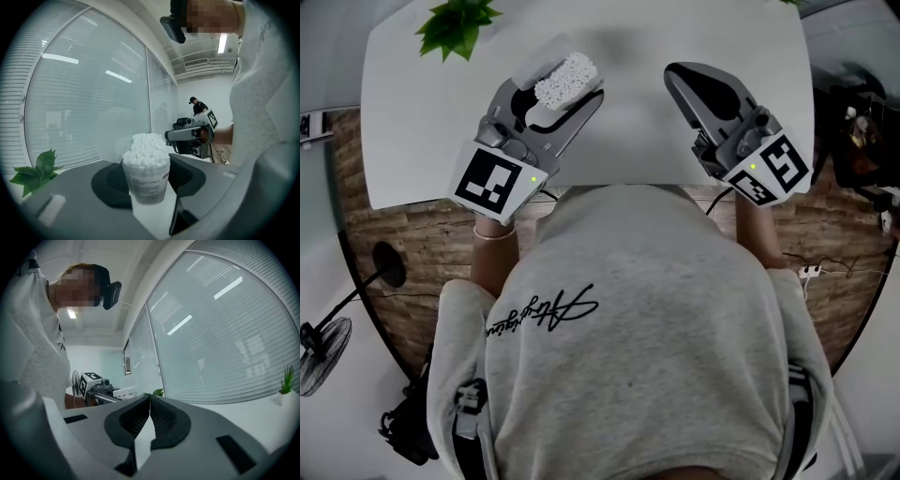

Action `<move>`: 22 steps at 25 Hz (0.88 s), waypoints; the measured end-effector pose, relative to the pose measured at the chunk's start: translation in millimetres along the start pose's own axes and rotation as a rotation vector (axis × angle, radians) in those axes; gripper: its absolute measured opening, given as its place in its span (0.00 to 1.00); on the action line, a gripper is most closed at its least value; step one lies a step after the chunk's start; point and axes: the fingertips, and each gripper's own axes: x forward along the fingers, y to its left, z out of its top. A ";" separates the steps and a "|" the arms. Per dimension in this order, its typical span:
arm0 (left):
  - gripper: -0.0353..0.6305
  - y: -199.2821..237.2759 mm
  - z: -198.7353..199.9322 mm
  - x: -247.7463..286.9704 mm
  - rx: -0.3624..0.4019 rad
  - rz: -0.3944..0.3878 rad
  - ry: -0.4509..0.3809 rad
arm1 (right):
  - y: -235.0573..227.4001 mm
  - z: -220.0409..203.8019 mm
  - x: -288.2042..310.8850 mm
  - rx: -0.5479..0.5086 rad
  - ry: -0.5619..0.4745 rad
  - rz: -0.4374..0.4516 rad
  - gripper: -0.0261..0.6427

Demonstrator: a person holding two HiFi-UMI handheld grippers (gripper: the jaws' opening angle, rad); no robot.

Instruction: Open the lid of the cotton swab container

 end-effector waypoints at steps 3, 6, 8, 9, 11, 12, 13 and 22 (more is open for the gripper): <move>0.36 -0.3 -1.0 -0.1 -0.004 0.005 0.003 | -1.0 -0.5 -1.1 0.006 -0.001 -0.004 0.05; 0.36 0.5 -2.7 -0.3 -0.006 0.009 0.008 | -0.4 -1.7 -1.1 0.013 -0.001 0.000 0.04; 0.36 1.0 -5.3 0.5 -0.003 0.013 0.017 | 0.2 -2.9 -1.0 0.018 0.002 0.003 0.04; 0.36 1.0 -6.7 1.2 -0.003 0.015 0.021 | 0.4 -3.3 -1.0 0.020 0.003 0.004 0.04; 0.36 1.1 -10.4 2.8 -0.004 0.014 0.030 | 0.4 -3.7 -0.9 0.019 0.005 0.005 0.04; 0.36 1.3 -13.3 3.5 -0.002 0.012 0.039 | 0.1 -3.9 -0.6 0.018 0.006 0.005 0.04; 0.36 1.7 -16.6 4.1 0.002 0.010 0.049 | -0.2 -4.2 -0.3 0.018 0.008 0.004 0.04; 0.36 1.7 -19.4 8.2 0.008 -0.005 0.056 | 0.7 -5.1 -0.2 0.014 0.017 -0.005 0.04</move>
